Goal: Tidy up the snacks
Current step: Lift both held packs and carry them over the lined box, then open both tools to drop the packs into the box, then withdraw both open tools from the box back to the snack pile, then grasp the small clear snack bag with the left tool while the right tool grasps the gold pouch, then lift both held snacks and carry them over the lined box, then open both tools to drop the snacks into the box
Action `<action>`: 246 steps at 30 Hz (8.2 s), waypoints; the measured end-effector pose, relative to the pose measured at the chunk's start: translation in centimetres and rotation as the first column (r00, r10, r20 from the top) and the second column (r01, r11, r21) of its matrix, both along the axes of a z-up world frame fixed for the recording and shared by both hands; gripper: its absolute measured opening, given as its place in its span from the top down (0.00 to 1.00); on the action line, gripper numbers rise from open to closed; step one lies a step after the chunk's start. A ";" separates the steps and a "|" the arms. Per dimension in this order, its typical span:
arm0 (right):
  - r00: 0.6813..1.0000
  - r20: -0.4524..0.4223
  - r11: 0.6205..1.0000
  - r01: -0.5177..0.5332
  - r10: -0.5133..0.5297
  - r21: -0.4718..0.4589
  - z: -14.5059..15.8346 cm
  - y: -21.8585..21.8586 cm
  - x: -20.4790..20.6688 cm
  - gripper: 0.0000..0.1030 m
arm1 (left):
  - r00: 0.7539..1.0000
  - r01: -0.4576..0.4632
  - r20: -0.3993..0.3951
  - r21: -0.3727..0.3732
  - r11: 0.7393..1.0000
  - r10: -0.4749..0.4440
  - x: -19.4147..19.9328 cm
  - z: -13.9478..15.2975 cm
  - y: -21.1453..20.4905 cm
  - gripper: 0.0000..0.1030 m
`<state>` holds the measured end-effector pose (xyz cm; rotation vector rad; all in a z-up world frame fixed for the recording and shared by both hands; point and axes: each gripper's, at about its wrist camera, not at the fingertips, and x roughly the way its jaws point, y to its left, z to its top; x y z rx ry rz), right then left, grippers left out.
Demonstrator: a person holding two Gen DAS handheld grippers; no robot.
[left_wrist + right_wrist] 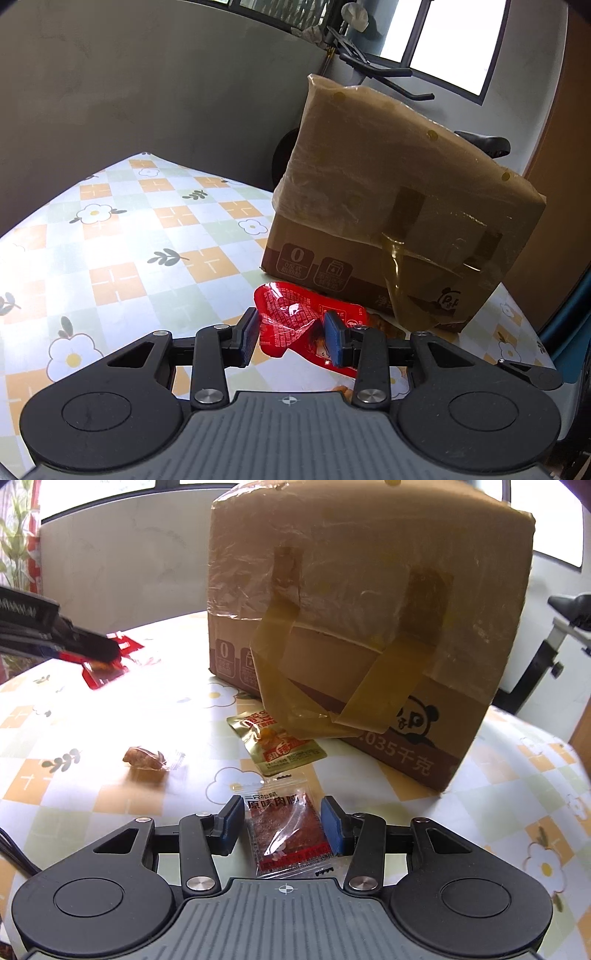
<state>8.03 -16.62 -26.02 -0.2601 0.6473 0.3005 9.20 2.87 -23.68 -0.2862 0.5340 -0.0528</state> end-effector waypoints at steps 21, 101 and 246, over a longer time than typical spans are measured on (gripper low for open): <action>0.953 0.301 0.983 -0.096 0.044 0.158 21.8 -3.7 2.4 0.59 | 0.933 0.165 0.306 0.099 0.981 -0.188 3.7 16.0 -2.4 0.59; 0.968 -0.097 0.958 0.246 -0.233 0.148 0.2 -1.5 2.8 0.43 | 0.928 0.371 -0.126 0.281 0.885 -0.350 0.3 -2.6 -3.5 0.35; 0.933 0.252 0.951 0.198 -0.258 0.239 18.9 -8.2 8.7 0.42 | 0.934 0.313 0.126 0.169 0.935 -0.335 15.6 13.8 -11.4 0.44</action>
